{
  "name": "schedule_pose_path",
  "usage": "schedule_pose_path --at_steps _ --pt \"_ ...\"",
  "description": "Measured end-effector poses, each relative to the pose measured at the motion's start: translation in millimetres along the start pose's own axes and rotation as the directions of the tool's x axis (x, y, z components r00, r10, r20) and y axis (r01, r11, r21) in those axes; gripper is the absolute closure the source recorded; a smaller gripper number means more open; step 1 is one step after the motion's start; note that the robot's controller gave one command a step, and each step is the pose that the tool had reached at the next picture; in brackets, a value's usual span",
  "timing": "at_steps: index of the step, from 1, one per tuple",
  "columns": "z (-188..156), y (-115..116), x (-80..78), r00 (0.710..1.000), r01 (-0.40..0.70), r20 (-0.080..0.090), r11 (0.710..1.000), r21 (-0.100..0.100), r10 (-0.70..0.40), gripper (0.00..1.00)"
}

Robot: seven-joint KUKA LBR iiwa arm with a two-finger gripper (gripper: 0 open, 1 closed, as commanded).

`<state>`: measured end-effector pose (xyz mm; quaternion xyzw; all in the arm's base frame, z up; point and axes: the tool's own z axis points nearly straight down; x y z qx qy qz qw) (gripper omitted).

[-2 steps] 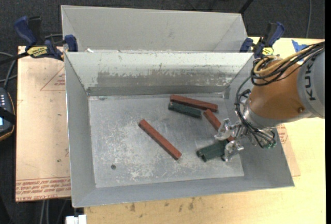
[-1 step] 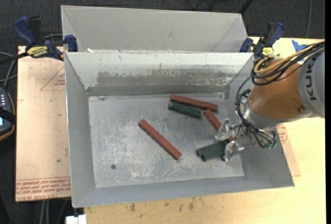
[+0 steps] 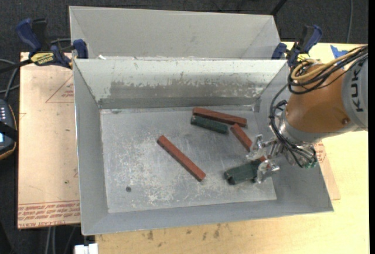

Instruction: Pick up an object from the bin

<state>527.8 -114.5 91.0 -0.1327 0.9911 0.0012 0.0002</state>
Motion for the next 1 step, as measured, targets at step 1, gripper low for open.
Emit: schedule_pose_path --at_steps 1 --pt "-19.9 -0.2 0.3 1.0 0.0 -0.001 1.0 0.0 0.0 1.0"
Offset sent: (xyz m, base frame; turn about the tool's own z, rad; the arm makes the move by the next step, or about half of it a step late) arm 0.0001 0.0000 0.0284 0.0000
